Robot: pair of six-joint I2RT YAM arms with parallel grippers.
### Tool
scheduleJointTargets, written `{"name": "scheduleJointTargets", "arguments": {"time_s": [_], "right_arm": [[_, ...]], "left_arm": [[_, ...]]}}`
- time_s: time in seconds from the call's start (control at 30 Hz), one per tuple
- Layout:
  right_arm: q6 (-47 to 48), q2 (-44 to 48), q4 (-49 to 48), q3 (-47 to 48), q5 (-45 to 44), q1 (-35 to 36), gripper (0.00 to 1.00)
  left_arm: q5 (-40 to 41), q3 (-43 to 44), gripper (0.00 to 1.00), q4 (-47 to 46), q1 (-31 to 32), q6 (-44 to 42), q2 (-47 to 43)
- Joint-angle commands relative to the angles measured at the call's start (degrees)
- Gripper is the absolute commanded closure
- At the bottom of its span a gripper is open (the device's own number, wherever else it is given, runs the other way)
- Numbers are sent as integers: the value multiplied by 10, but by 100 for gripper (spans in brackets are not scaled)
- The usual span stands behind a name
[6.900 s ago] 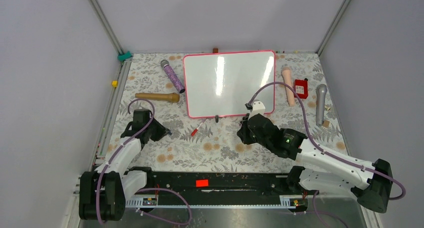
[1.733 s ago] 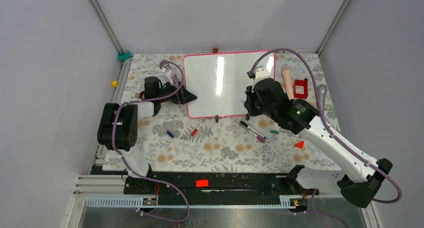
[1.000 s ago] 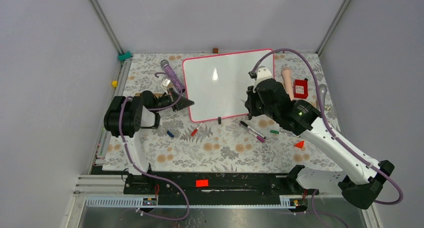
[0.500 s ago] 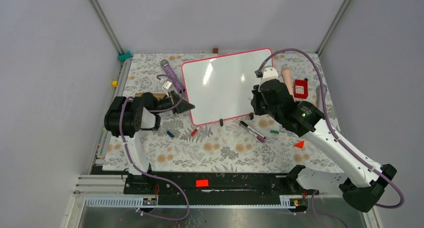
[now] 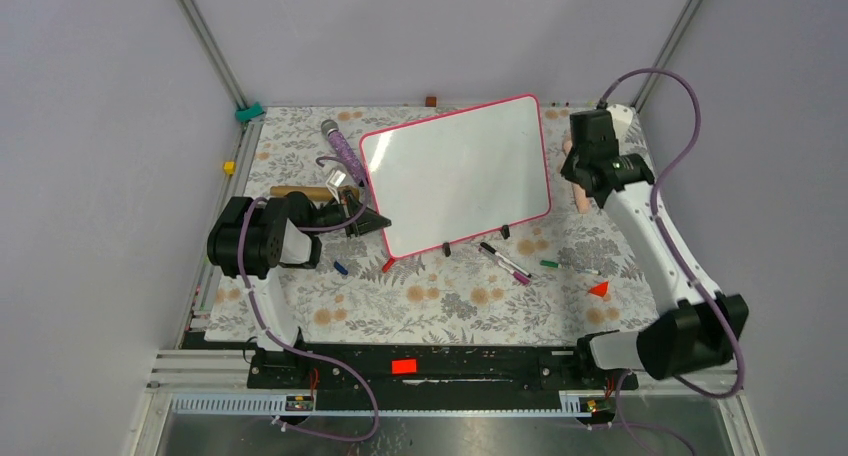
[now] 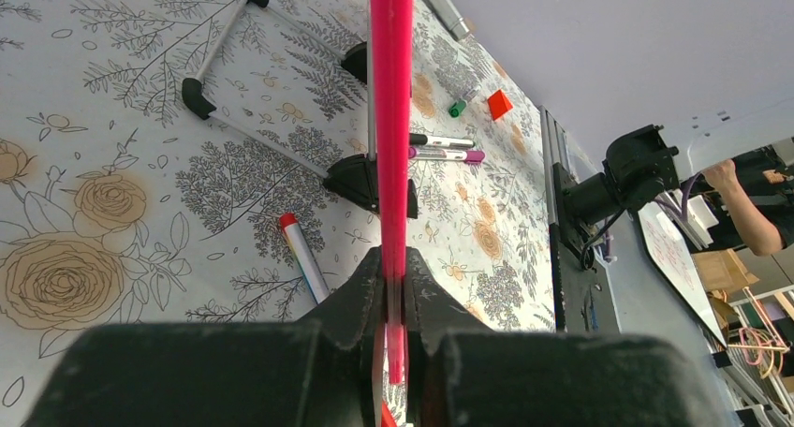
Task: Write a sentence on the whiteboard
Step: Move the whiteboard to the center of the board.
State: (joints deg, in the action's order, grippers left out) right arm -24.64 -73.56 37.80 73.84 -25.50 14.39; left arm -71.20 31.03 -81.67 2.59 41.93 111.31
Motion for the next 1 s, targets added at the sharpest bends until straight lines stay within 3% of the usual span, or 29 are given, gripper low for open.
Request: {"name": "scheduleJointTargets", "arguments": {"time_s": [0.0,0.3,0.5,0.7,0.97], "right_arm": [[-37,-90,-72,66,34,-68,100],[-25,-318,-158,224,280,-140,100],[-31,-449,-191,318,360,-167,100],[-61,-514,-188,363,430,-183,100],[-101,-513,-242,311,517,-175,100]], "left_arm": [[-66,-1,100,-28,15,-28,-25],[-89,49,100,-27,16,19,-16],[-93,62,100,-28,16,19,-6],[-88,80,100,-28,15,35,13],[-83,92,65,-28,16,25,20]]}}
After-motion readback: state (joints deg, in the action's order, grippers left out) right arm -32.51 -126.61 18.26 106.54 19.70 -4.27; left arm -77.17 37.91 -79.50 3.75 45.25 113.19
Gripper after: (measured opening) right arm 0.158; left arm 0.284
